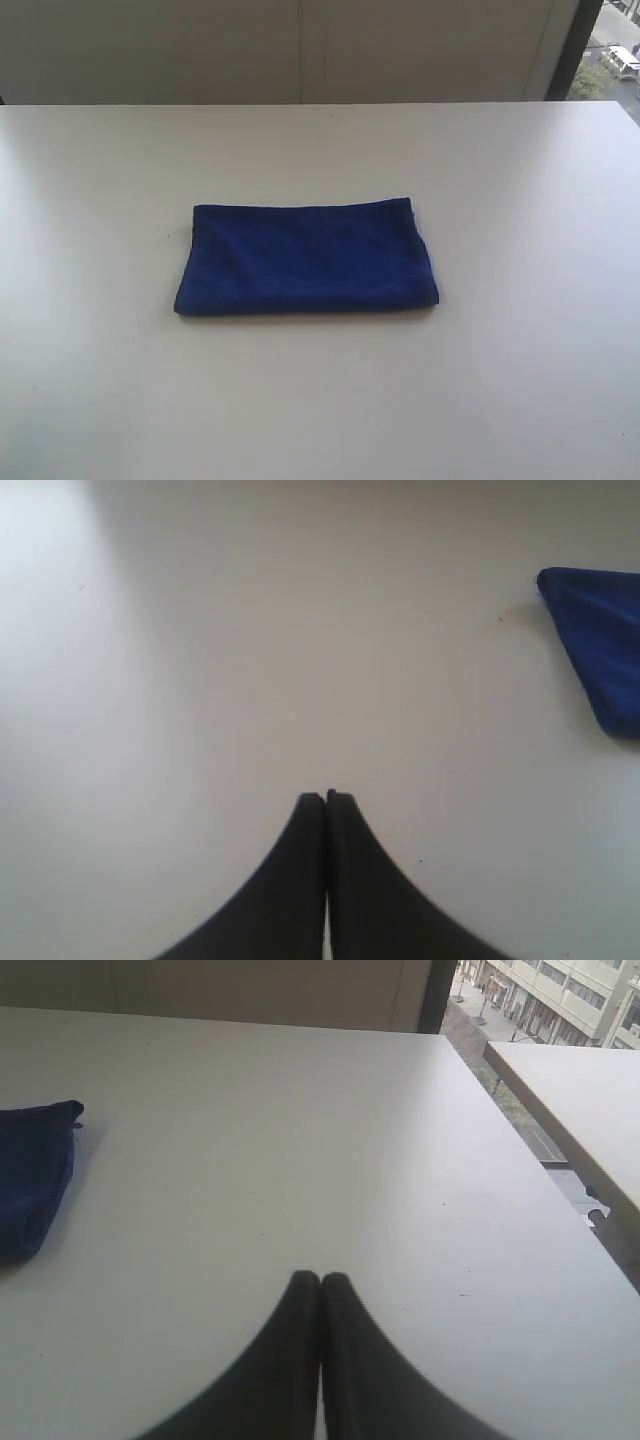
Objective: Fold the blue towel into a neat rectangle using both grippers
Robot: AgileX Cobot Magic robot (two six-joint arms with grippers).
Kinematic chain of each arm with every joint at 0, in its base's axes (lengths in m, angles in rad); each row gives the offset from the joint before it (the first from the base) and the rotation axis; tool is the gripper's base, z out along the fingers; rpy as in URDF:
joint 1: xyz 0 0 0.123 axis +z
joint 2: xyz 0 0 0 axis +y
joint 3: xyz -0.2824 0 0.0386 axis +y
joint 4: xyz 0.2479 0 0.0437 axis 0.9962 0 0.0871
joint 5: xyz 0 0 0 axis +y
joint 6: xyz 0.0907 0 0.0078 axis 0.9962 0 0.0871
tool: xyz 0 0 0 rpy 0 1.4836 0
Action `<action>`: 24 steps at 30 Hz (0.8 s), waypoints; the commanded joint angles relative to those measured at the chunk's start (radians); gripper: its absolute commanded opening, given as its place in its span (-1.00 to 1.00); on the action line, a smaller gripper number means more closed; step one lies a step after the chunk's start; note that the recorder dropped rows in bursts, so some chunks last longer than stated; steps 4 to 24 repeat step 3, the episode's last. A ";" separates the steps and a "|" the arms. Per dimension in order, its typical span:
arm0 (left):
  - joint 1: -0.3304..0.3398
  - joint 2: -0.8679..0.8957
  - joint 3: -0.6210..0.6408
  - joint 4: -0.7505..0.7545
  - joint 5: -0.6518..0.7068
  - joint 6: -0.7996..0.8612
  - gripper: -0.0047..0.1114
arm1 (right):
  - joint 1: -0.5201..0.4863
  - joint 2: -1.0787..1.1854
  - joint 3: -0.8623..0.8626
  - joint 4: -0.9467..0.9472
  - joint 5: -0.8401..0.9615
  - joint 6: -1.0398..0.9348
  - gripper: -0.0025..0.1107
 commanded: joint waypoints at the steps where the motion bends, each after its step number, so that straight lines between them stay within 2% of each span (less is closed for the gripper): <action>1: 0.003 -0.004 0.004 -0.003 0.002 0.000 -0.92 | -0.007 -0.005 0.006 0.000 -0.016 0.000 -0.96; 24: 0.003 -0.004 0.004 -0.003 0.002 0.000 -0.92 | -0.007 -0.005 0.006 0.000 -0.016 0.000 -0.96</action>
